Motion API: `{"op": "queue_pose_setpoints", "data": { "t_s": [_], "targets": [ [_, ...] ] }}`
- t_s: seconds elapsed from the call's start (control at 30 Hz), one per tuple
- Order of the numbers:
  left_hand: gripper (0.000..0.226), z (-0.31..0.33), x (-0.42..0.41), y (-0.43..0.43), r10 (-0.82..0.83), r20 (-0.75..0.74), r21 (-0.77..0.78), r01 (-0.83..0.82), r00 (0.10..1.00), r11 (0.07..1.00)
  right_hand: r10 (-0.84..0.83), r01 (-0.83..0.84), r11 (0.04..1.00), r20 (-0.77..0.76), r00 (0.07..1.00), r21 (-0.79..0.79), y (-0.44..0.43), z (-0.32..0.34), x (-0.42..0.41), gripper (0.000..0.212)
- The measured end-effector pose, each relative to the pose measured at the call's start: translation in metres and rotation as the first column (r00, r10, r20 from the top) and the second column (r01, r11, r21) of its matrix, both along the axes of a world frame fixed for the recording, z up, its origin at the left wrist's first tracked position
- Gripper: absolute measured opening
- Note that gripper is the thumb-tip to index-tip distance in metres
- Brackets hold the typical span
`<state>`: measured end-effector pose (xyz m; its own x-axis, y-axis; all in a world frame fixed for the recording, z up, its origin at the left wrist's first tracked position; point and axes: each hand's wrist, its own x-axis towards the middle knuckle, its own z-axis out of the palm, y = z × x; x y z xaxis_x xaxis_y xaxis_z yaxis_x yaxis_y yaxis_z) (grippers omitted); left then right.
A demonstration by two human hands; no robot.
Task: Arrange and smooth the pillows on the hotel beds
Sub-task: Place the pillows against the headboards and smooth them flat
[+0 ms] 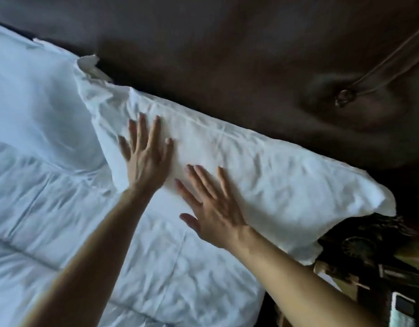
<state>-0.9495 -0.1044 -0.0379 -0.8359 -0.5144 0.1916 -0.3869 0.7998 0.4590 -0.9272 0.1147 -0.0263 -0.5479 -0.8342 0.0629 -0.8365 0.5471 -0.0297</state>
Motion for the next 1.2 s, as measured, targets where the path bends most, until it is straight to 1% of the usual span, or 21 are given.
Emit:
{"op": "queue_pose_setpoints", "data": {
  "t_s": [0.07,0.13,0.2,0.23,0.33,0.37,0.4,0.47,0.53,0.63,0.7,0.77,0.8,0.87,0.97,1.0,1.03,1.07,1.1,1.17,1.2],
  "targets": [
    [0.064,-0.02,0.019,0.008,-0.025,0.122,-0.039,0.03,0.992,0.999,-0.06,0.065,0.995,-0.075,0.995,0.074,0.042,-0.005,-0.032,0.073],
    [0.067,-0.023,0.013,-0.015,0.016,0.13,-0.008,-0.016,0.991,1.0,-0.249,0.259,0.963,-0.119,0.961,0.078,0.098,0.008,-0.077,0.074],
    [0.068,-0.021,0.004,-0.028,0.056,0.097,0.048,-0.061,0.994,0.997,-0.293,0.304,0.948,-0.122,0.948,0.095,0.148,0.026,-0.103,0.069],
    [0.067,-0.023,0.004,-0.026,0.07,0.088,0.052,-0.075,0.994,0.996,-0.294,0.302,0.951,-0.105,0.95,0.067,0.164,0.031,-0.104,0.065],
    [0.066,-0.031,0.01,-0.013,0.173,0.005,0.141,-0.172,0.985,0.975,-0.455,0.447,0.885,-0.042,0.889,-0.129,0.161,0.034,-0.075,0.061],
    [0.066,-0.035,0.014,-0.009,0.23,-0.035,0.198,-0.219,0.973,0.956,-0.391,0.382,0.911,-0.033,0.92,-0.158,0.145,0.033,-0.061,0.062],
    [0.066,-0.042,0.02,-0.001,0.278,-0.064,0.259,-0.253,0.958,0.932,-0.253,0.245,0.958,-0.033,0.967,-0.148,0.123,0.032,-0.047,0.063],
    [0.067,-0.066,0.037,0.016,0.398,-0.117,0.414,-0.32,0.91,0.852,0.14,-0.141,0.986,-0.013,0.99,-0.088,0.066,0.024,-0.024,0.063],
    [0.066,-0.09,0.05,0.04,0.5,-0.184,0.524,-0.346,0.846,0.778,0.408,-0.408,0.913,0.009,0.913,-0.025,0.001,0.011,-0.005,0.062],
    [0.061,-0.122,0.058,0.064,0.568,-0.405,0.502,-0.344,0.717,0.793,0.649,-0.628,0.739,-0.008,0.76,0.244,-0.086,-0.013,0.013,0.066],
    [0.064,-0.143,0.058,0.056,0.586,-0.443,0.535,-0.325,0.678,0.78,0.724,-0.641,0.634,-0.04,0.689,0.432,-0.134,-0.031,0.012,0.07],
    [0.065,-0.162,0.057,0.053,0.637,-0.338,0.606,-0.357,0.693,0.711,0.75,-0.577,0.569,-0.082,0.656,0.586,-0.166,-0.038,-0.013,0.072],
    [0.063,-0.17,0.059,0.055,0.688,-0.29,0.666,-0.376,0.665,0.644,0.739,-0.506,0.573,-0.138,0.66,0.645,-0.178,-0.036,-0.035,0.072],
    [0.062,-0.176,0.06,0.053,0.754,-0.195,0.768,-0.381,0.627,0.515,0.624,-0.337,0.688,-0.287,0.727,0.642,-0.201,-0.014,-0.093,0.072],
    [0.066,-0.181,0.06,0.047,0.748,-0.192,0.81,-0.329,0.635,0.486,0.207,-0.028,0.907,-0.389,0.898,0.42,-0.218,0.037,-0.159,0.073],
    [0.067,-0.182,0.062,0.047,0.756,-0.194,0.826,-0.311,0.625,0.469,0.114,0.033,0.937,-0.393,0.912,0.348,-0.221,0.045,-0.163,0.075],
    [0.069,-0.183,0.063,0.049,0.764,-0.189,0.839,-0.303,0.617,0.452,0.108,0.016,0.955,-0.395,0.912,0.297,-0.222,0.044,-0.155,0.075],
    [0.069,-0.184,0.064,0.053,0.767,-0.181,0.848,-0.297,0.615,0.438,0.194,-0.084,0.955,-0.385,0.902,0.285,-0.219,0.037,-0.137,0.075],
    [0.069,-0.185,0.066,0.061,0.77,-0.173,0.857,-0.292,0.615,0.425,0.357,-0.241,0.91,-0.34,0.87,0.338,-0.21,0.025,-0.114,0.074],
    [0.068,-0.187,0.067,0.081,0.782,-0.174,0.868,-0.281,0.599,0.409,0.686,-0.525,0.68,-0.189,0.703,0.512,-0.175,-0.009,-0.071,0.077],
    [0.067,-0.188,0.066,0.091,0.797,-0.174,0.875,-0.28,0.579,0.395,0.757,-0.544,0.575,-0.145,0.637,0.61,-0.154,-0.019,-0.061,0.076]
  ]
}}
